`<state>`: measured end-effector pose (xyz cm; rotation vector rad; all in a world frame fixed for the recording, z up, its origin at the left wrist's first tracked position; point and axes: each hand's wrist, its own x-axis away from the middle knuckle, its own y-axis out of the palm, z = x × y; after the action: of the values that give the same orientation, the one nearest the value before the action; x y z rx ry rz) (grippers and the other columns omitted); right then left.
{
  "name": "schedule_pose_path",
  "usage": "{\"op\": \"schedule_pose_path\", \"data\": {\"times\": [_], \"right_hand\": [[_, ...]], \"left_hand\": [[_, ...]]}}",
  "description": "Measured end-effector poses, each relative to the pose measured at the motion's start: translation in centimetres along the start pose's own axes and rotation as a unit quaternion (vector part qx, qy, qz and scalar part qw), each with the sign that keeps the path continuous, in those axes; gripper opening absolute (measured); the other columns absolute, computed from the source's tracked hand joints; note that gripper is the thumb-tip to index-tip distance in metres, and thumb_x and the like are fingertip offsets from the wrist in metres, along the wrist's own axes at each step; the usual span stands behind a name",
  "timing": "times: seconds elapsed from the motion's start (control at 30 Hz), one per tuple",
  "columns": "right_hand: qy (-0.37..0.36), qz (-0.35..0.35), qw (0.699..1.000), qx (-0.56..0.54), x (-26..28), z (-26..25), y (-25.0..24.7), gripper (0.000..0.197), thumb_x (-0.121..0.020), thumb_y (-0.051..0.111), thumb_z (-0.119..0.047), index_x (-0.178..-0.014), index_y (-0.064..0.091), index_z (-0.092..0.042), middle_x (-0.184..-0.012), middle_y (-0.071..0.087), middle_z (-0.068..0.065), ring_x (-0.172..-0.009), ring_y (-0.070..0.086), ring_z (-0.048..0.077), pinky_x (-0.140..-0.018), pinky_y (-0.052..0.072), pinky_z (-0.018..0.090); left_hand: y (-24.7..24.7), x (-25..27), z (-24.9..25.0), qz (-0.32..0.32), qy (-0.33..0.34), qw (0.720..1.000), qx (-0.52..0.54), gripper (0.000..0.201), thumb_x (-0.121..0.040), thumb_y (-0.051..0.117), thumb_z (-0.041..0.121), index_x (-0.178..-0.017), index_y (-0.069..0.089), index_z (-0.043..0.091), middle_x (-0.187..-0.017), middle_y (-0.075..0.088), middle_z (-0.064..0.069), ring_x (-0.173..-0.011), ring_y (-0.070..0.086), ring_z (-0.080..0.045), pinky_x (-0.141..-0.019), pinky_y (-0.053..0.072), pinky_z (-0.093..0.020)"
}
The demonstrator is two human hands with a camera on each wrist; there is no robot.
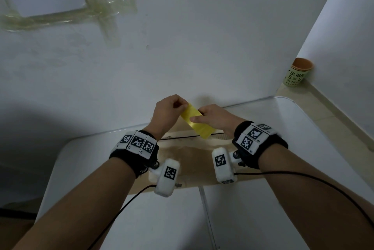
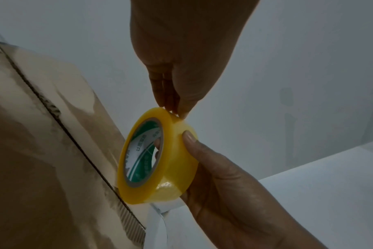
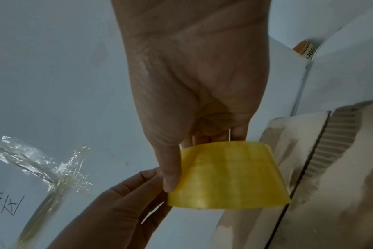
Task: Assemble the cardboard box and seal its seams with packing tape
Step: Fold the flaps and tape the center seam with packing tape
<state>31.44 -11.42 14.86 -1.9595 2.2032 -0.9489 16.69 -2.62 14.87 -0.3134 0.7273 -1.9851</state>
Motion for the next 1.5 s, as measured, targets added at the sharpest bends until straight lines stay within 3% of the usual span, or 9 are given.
{"op": "schedule_pose_path", "data": {"times": [0.3, 0.67, 0.87, 1.0, 1.1, 1.2, 1.27, 1.37, 1.5], "right_hand": [[-0.023, 0.019, 0.997, 0.067, 0.0, -0.4, -0.4, 0.028, -0.088, 0.059, -0.040, -0.085, 0.061, -0.012, -0.078, 0.058, 0.001, -0.075, 0.058, 0.020, -0.066, 0.041, 0.030], [0.011, 0.033, 0.994, 0.107, -0.4, -0.1, -0.9, 0.046, -0.088, 0.059, -0.045, -0.085, 0.061, 0.000, -0.079, 0.053, 0.009, -0.072, 0.053, 0.022, -0.065, 0.037, 0.030], [0.006, 0.031, 0.994, 0.102, -0.3, -0.3, -0.2, 0.042, -0.087, 0.058, -0.047, -0.081, 0.062, -0.005, -0.075, 0.056, 0.006, -0.070, 0.055, 0.022, -0.064, 0.039, 0.030], [0.010, 0.034, 0.993, 0.112, -0.4, 0.1, 0.3, 0.045, -0.088, 0.052, -0.055, -0.077, 0.057, -0.011, -0.072, 0.055, 0.004, -0.065, 0.054, 0.020, -0.061, 0.038, 0.028], [0.010, 0.047, 0.991, 0.123, -0.3, 0.2, 0.5, 0.051, -0.089, 0.047, -0.060, -0.079, 0.057, -0.010, -0.073, 0.055, 0.005, -0.064, 0.053, 0.019, -0.060, 0.037, 0.028], [0.024, 0.033, 0.988, 0.147, -0.6, -0.1, 0.5, 0.056, -0.087, 0.049, -0.062, -0.077, 0.055, -0.007, -0.073, 0.054, 0.008, -0.065, 0.052, 0.021, -0.062, 0.037, 0.030], [0.028, 0.008, 0.984, 0.175, -0.8, -0.1, 0.4, 0.063, -0.086, 0.049, -0.063, -0.090, 0.062, -0.002, -0.082, 0.062, 0.009, -0.074, 0.058, 0.022, -0.067, 0.041, 0.031], [0.024, 0.005, 0.979, 0.203, -1.0, -0.2, 0.5, 0.060, -0.083, 0.054, -0.063, -0.123, 0.052, -0.019, -0.115, 0.059, -0.002, -0.105, 0.058, 0.021, -0.089, 0.046, 0.035], [-0.008, 0.015, 0.985, 0.173, -1.3, -0.3, 1.1, 0.039, -0.083, 0.058, -0.057, -0.115, 0.054, -0.035, -0.123, 0.059, -0.003, -0.113, 0.056, 0.020, -0.098, 0.045, 0.042]], "left_hand": [[1.3, -0.3, 1.0, -0.038, 0.018, 0.995, -0.094, 0.018, -0.097, 0.043, 0.010, -0.105, 0.055, -0.001, -0.110, 0.057, -0.015, -0.099, 0.054, -0.027, -0.075, 0.035, -0.024], [-0.8, 0.1, 0.6, -0.110, -0.035, 0.993, 0.009, 0.016, -0.098, 0.048, 0.029, -0.102, 0.058, 0.017, -0.103, 0.056, 0.008, -0.083, 0.053, -0.005, -0.067, 0.040, -0.019], [-1.9, 0.0, 0.4, -0.128, -0.076, 0.980, 0.132, 0.038, -0.099, 0.045, 0.037, -0.101, 0.062, 0.003, -0.093, 0.069, -0.008, -0.079, 0.066, -0.016, -0.079, 0.055, -0.030], [-2.0, 0.3, -0.2, -0.130, -0.051, 0.987, 0.080, 0.007, -0.089, 0.063, 0.015, -0.094, 0.061, 0.011, -0.088, 0.069, -0.007, -0.074, 0.064, -0.014, -0.079, 0.054, -0.033], [-1.8, 0.5, -0.1, -0.099, -0.038, 0.993, 0.056, 0.009, -0.085, 0.065, 0.009, -0.092, 0.061, 0.013, -0.081, 0.067, 0.000, -0.068, 0.061, -0.009, -0.073, 0.051, -0.028], [-1.6, 0.9, 0.4, -0.094, -0.018, 0.995, 0.030, 0.009, -0.085, 0.063, 0.009, -0.093, 0.061, 0.013, -0.078, 0.066, 0.001, -0.069, 0.058, -0.010, -0.066, 0.046, -0.020], [-1.6, 1.2, 0.5, -0.110, 0.000, 0.994, 0.004, 0.009, -0.086, 0.062, 0.008, -0.094, 0.061, 0.012, -0.078, 0.066, -0.001, -0.066, 0.055, -0.007, -0.056, 0.041, -0.011], [-1.8, 1.4, 0.8, -0.127, 0.019, 0.992, -0.003, 0.012, -0.087, 0.061, 0.008, -0.097, 0.061, 0.015, -0.078, 0.067, -0.003, -0.060, 0.052, -0.003, -0.053, 0.039, -0.010], [-2.6, 1.2, 0.4, -0.129, 0.009, 0.992, 0.010, 0.018, -0.088, 0.060, 0.010, -0.100, 0.057, 0.023, -0.079, 0.066, 0.000, -0.068, 0.057, -0.009, -0.062, 0.044, -0.018]]}}
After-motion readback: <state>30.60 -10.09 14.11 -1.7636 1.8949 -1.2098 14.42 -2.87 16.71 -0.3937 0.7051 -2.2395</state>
